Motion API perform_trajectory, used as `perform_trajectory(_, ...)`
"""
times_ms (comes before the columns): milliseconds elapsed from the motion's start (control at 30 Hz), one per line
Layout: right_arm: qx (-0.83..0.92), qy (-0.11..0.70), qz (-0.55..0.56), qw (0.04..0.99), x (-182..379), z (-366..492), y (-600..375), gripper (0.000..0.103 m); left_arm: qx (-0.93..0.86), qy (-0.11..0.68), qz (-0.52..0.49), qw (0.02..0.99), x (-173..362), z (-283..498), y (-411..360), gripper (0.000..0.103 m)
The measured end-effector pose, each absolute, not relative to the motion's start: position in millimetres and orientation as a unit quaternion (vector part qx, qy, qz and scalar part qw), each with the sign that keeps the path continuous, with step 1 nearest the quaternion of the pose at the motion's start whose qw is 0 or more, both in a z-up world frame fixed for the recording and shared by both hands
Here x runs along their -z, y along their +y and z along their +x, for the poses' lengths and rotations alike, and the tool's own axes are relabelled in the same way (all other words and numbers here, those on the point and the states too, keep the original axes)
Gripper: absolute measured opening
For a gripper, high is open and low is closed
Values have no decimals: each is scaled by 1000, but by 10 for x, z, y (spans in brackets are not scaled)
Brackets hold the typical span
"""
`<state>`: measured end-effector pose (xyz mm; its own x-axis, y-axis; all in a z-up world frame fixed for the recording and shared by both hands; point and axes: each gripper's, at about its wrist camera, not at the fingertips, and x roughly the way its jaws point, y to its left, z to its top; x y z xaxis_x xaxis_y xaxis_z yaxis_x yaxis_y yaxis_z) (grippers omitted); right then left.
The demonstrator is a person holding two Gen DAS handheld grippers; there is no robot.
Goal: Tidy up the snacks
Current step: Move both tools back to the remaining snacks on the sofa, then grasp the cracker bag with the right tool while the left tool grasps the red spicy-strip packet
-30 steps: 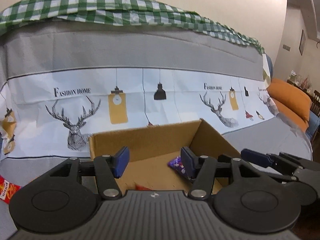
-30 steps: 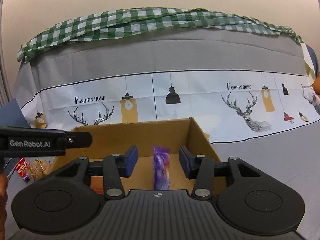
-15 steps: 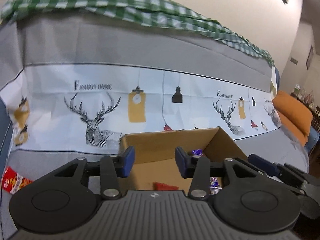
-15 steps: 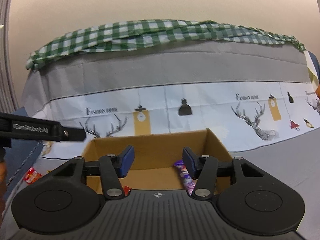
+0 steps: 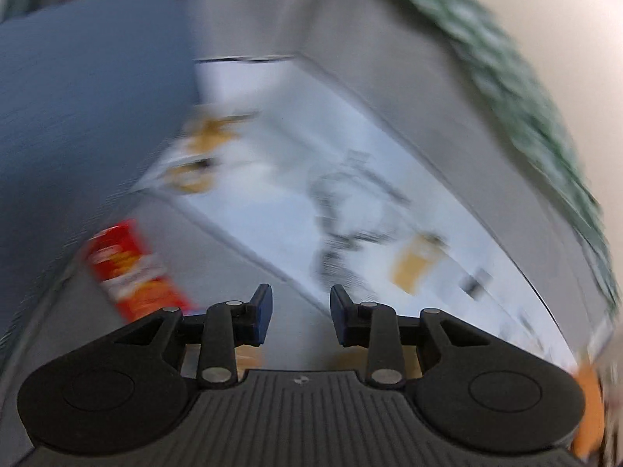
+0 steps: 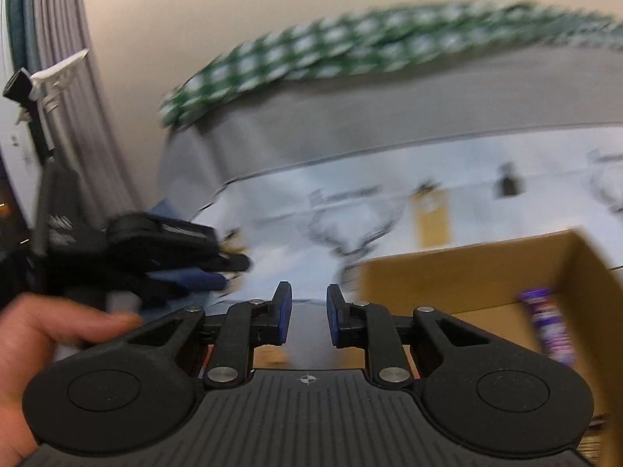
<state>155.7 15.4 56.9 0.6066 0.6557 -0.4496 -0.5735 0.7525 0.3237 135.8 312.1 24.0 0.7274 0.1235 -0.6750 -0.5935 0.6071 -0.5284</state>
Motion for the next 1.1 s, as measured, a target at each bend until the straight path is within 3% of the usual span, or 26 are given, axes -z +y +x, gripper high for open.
perform_trajectory(233,-364,407,85,833,-470,2144,1191,67,-300,315,-490,755,105,1091,3792,39)
perform_trajectory(300,-339,449,91,821,-317,2326,1387,83,-305,326,-508,736,188,1077,3866,49)
perform_trajectory(333,-323,476,89,813,-186,2431,1490,84,-305,329,-514,731,220,1073,3886,55)
perform_trajectory(567,-244,599,95,756,585,2685,1776,84,-315,344,-518,717,343,1063,3983,59)
perform_trajectory(600,-239,608,95,751,662,2695,1803,81,-315,348,-520,714,379,1078,3993,59)
perform_trajectory(633,-240,610,97,749,704,2670,1817,64,-314,351,-523,711,418,1091,4010,59)
perform_trajectory(667,-247,608,96,749,715,2645,1826,55,-313,354,-524,708,457,1106,4024,59)
perform_trajectory(733,-268,589,82,758,681,2526,1825,48,-314,361,-528,702,516,1106,4066,59)
perform_trajectory(1033,-320,471,-34,822,116,1647,1358,48,-308,406,-472,719,634,1304,3990,81)
perform_trajectory(1100,-313,463,-43,828,158,1496,1262,48,-300,416,-450,731,638,1376,3951,82)
